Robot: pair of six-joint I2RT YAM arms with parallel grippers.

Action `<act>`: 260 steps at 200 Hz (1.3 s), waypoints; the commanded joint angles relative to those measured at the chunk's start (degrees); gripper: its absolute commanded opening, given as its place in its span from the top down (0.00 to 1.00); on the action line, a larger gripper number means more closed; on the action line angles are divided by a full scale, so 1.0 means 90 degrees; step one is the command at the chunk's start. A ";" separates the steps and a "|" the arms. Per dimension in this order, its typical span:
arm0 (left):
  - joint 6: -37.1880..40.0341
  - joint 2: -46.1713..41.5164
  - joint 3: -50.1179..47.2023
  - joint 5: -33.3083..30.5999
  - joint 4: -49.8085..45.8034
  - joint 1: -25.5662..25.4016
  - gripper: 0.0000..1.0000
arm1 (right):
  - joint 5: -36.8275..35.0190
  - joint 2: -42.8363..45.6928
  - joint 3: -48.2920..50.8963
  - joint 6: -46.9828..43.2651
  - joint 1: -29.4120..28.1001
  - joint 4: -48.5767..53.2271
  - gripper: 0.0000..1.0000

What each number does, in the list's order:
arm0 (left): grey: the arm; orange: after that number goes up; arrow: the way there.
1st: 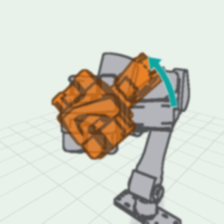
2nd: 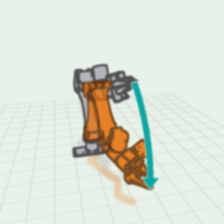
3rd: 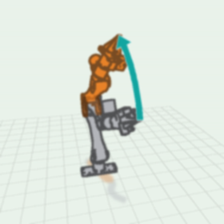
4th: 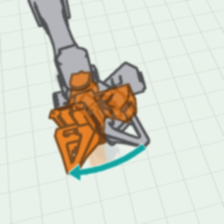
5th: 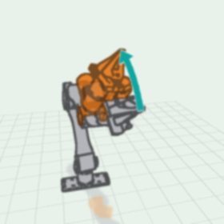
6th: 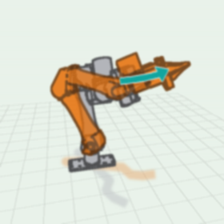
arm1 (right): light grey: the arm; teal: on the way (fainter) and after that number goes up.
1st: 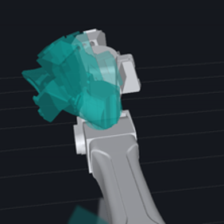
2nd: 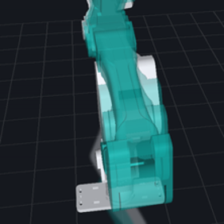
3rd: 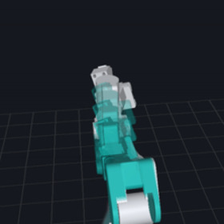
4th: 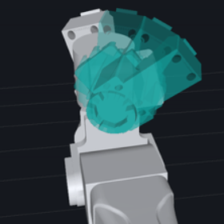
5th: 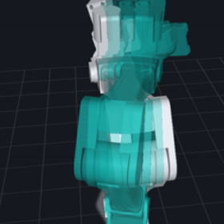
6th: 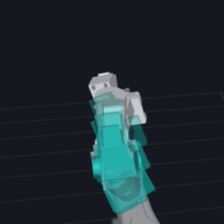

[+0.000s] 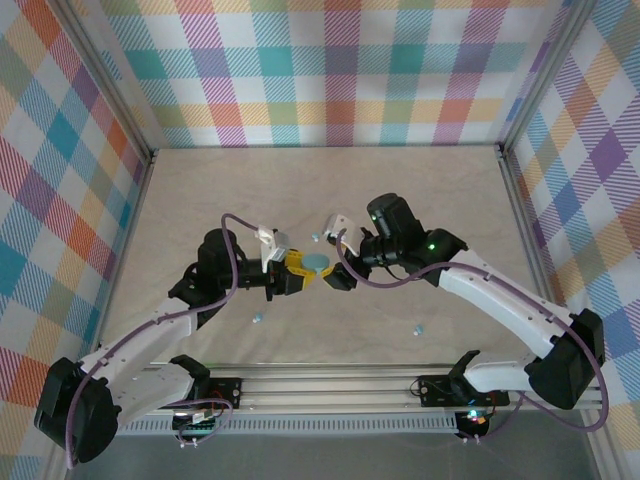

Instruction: Insert the wireless bluetooth earbuds into the charging case

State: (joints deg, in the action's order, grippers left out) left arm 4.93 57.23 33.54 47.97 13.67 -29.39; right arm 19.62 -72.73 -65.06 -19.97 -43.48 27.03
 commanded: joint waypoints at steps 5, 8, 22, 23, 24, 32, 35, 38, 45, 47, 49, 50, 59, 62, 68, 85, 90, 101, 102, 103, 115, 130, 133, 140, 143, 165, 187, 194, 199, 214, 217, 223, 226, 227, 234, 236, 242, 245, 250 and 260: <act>0.0069 -0.0167 -0.0064 0.0064 -0.0034 0.0042 0.81 | 0.0141 -0.0125 -0.0314 0.0113 -0.0022 -0.0277 0.22; 0.0073 -0.0175 -0.0064 0.0063 -0.0035 0.0042 0.81 | 0.0131 -0.0145 -0.0324 0.0125 -0.0024 -0.0271 0.23; 0.0077 -0.0178 -0.0074 0.0091 -0.0015 0.0043 0.81 | 0.0042 -0.0245 -0.0419 0.0158 -0.0021 -0.0191 0.23; 0.0077 -0.0183 -0.0074 0.0100 -0.0006 0.0043 0.81 | 0.0035 -0.0252 -0.0423 0.0158 -0.0022 -0.0181 0.23; 0.0077 -0.0185 -0.0079 0.0100 -0.0005 0.0043 0.81 | 0.0026 -0.0260 -0.0430 0.0158 -0.0022 -0.0171 0.23; 0.0080 -0.0178 -0.0084 0.0110 0.0004 0.0039 0.81 | -0.0023 -0.0314 -0.0498 0.0177 -0.0017 -0.0115 0.23; 0.0086 -0.0173 -0.0084 0.0119 0.0004 0.0040 0.81 | -0.0044 -0.0332 -0.0517 0.0182 -0.0021 -0.0104 0.23; 0.0087 -0.0168 -0.0084 0.0122 0.0004 0.0041 0.81 | -0.0058 -0.0350 -0.0540 0.0192 -0.0022 -0.0091 0.23; 0.0102 -0.0168 -0.0093 0.0134 -0.0003 0.0035 0.81 | -0.0112 -0.0380 -0.0587 0.0229 -0.0021 -0.0084 0.24; 0.0105 -0.0160 -0.0094 0.0143 -0.0005 0.0033 0.81 | -0.0122 -0.0384 -0.0607 0.0239 -0.0017 -0.0076 0.24; 0.0106 -0.0159 -0.0094 0.0140 -0.0005 0.0033 0.81 | -0.0127 -0.0393 -0.0616 0.0244 -0.0021 -0.0069 0.24; 0.0111 -0.0158 -0.0094 0.0140 -0.0010 0.0033 0.81 | -0.0133 -0.0394 -0.0625 0.0245 -0.0021 -0.0066 0.24; 0.0140 -0.0157 -0.0094 0.0145 -0.0060 0.0033 0.81 | -0.0165 -0.0424 -0.0684 0.0272 -0.0022 -0.0046 0.24; 0.0161 -0.0154 -0.0094 0.0144 -0.0086 0.0033 0.81 | -0.0181 -0.0433 -0.0704 0.0282 -0.0022 -0.0044 0.24; 0.0200 -0.0162 -0.0094 0.0141 -0.0125 0.0033 0.81 | -0.0220 -0.0451 -0.0742 0.0316 -0.0011 -0.0011 0.24; 0.0280 -0.0181 -0.0136 0.0122 -0.0199 0.0033 0.81 | -0.0174 -0.0510 -0.0855 0.0400 0.0007 0.0103 0.24; 0.0292 -0.0187 -0.0156 0.0120 -0.0191 0.0033 0.81 | -0.0161 -0.0527 -0.0876 0.0419 0.0012 0.0136 0.24; 0.0302 -0.0199 -0.0196 0.0125 -0.0168 0.0033 0.81 | -0.0184 -0.0565 -0.0925 0.0436 0.0028 0.0205 0.24; 0.0302 -0.0203 -0.0199 0.0122 -0.0160 0.0033 0.81 | -0.0199 -0.0570 -0.0930 0.0445 0.0032 0.0221 0.24; 0.0302 -0.0205 -0.0205 0.0121 -0.0161 0.0033 0.81 | -0.0208 -0.0571 -0.0933 0.0448 0.0034 0.0230 0.24; 0.0311 -0.0210 -0.0230 0.0125 -0.0152 0.0033 0.81 | -0.0278 -0.0617 -0.0993 0.0469 0.0070 0.0302 0.24; 0.0345 -0.0216 -0.0240 0.0139 -0.0179 0.0033 0.81 | -0.0339 -0.0673 -0.1066 0.0540 0.0138 0.0368 0.25; 0.0350 -0.0225 -0.0240 0.0132 -0.0188 0.0033 0.81 | -0.0335 -0.0685 -0.1085 0.0560 0.0155 0.0380 0.25; 0.0376 -0.0223 -0.0240 0.0130 -0.0209 0.0033 0.81 | -0.0320 -0.0707 -0.1109 0.0594 0.0187 0.0394 0.25; 0.0384 -0.0224 -0.0240 0.0131 -0.0219 0.0033 0.81 | -0.0303 -0.0715 -0.1124 0.0610 0.0204 0.0410 0.25; 0.0419 -0.0223 -0.0233 0.0141 -0.0240 0.0033 0.81 | -0.0269 -0.0773 -0.1178 0.0680 0.0270 0.0410 0.25; 0.0429 -0.0215 -0.0211 0.0126 -0.0249 0.0033 0.81 | -0.0266 -0.0867 -0.1245 0.0760 0.0318 0.0471 0.25; 0.0430 -0.0210 -0.0201 0.0117 -0.0244 0.0033 0.81 | -0.0266 -0.0900 -0.1267 0.0796 0.0334 0.0501 0.25; 0.0424 -0.0202 -0.0199 0.0110 -0.0244 0.0033 0.81 | -0.0267 -0.0926 -0.1286 0.0825 0.0330 0.0534 0.25; 0.0383 -0.0182 -0.0191 0.0074 -0.0221 0.0033 0.81 | -0.0275 -0.0988 -0.1325 0.0913 0.0341 0.0614 0.25; 0.0374 -0.0178 -0.0191 0.0059 -0.0213 0.0033 0.81 | -0.0283 -0.0998 -0.1326 0.0931 0.0338 0.0628 0.25; 0.0347 -0.0163 -0.0182 0.0035 -0.0211 0.0033 0.81 | -0.0294 -0.1017 -0.1327 0.0971 0.0340 0.0656 0.26; 0.0334 -0.0153 -0.0182 0.0012 -0.0209 0.0033 0.81 | -0.0295 -0.1027 -0.1335 0.0990 0.0347 0.0666 0.26; 0.0328 -0.0146 -0.0177 0.0007 -0.0210 0.0033 0.81 | -0.0300 -0.1029 -0.1330 0.0999 0.0348 0.0672 0.26; 0.0281 -0.0130 -0.0167 -0.0049 -0.0210 0.0033 0.81 | -0.0322 -0.1039 -0.1326 0.1057 0.0339 0.0695 0.26; 0.0270 -0.0124 -0.0163 -0.0074 -0.0218 0.0035 0.81 | -0.0324 -0.1040 -0.1319 0.1076 0.0339 0.0700 0.26; 0.0242 -0.0096 -0.0154 -0.0118 -0.0229 0.0033 0.81 | -0.0342 -0.1035 -0.1312 0.1139 0.0339 0.0715 0.26; 0.0221 -0.0081 -0.0153 -0.0141 -0.0230 0.0033 0.81 | -0.0344 -0.1039 -0.1308 0.1173 0.0342 0.0717 0.26; 0.0192 -0.0071 -0.0152 -0.0163 -0.0214 0.0033 0.81 | -0.0353 -0.1031 -0.1290 0.1232 0.0340 0.0723 0.26; 0.0113 -0.0041 -0.0162 -0.0264 -0.0172 0.0038 0.81 | -0.0353 -0.1001 -0.1268 0.1345 0.0351 0.0742 0.26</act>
State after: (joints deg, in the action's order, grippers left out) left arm 6.92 56.69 31.68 45.89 10.22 -28.77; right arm 17.08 -81.34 -75.46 -11.07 -40.66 32.16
